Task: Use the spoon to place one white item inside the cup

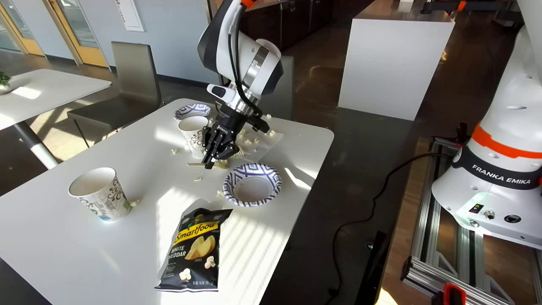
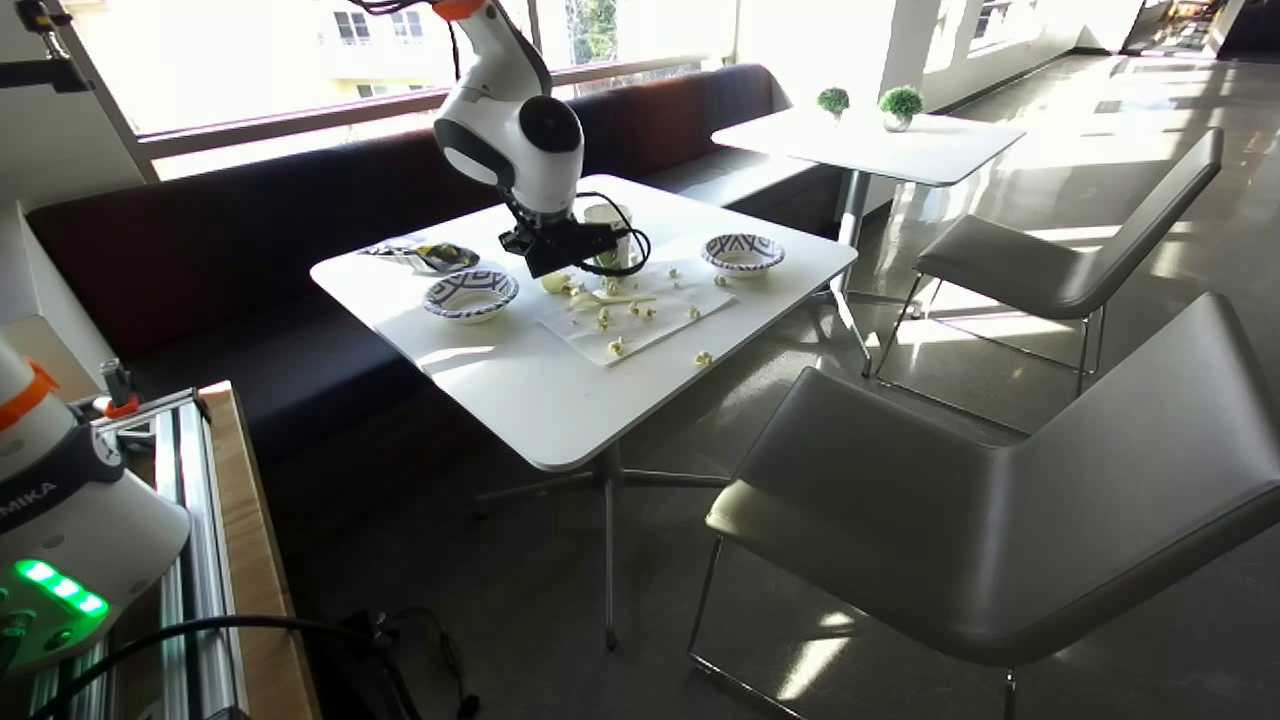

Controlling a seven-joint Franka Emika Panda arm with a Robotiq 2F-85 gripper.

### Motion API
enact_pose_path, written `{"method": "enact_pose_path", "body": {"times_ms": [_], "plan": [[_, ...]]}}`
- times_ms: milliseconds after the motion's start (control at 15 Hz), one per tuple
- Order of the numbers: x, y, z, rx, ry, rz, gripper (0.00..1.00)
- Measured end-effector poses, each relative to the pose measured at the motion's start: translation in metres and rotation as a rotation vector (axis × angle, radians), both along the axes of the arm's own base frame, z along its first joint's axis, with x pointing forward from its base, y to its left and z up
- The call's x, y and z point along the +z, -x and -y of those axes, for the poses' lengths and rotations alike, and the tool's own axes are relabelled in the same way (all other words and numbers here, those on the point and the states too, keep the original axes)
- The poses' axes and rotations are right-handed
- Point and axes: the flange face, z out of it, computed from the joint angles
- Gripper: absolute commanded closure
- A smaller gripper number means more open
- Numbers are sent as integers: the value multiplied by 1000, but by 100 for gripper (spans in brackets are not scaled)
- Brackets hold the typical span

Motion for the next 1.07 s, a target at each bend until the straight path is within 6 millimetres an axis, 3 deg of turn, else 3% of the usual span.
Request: {"method": "enact_pose_path", "body": {"times_ms": [1067], "plan": [[-4,-7,20,49,25,94,97]]}}
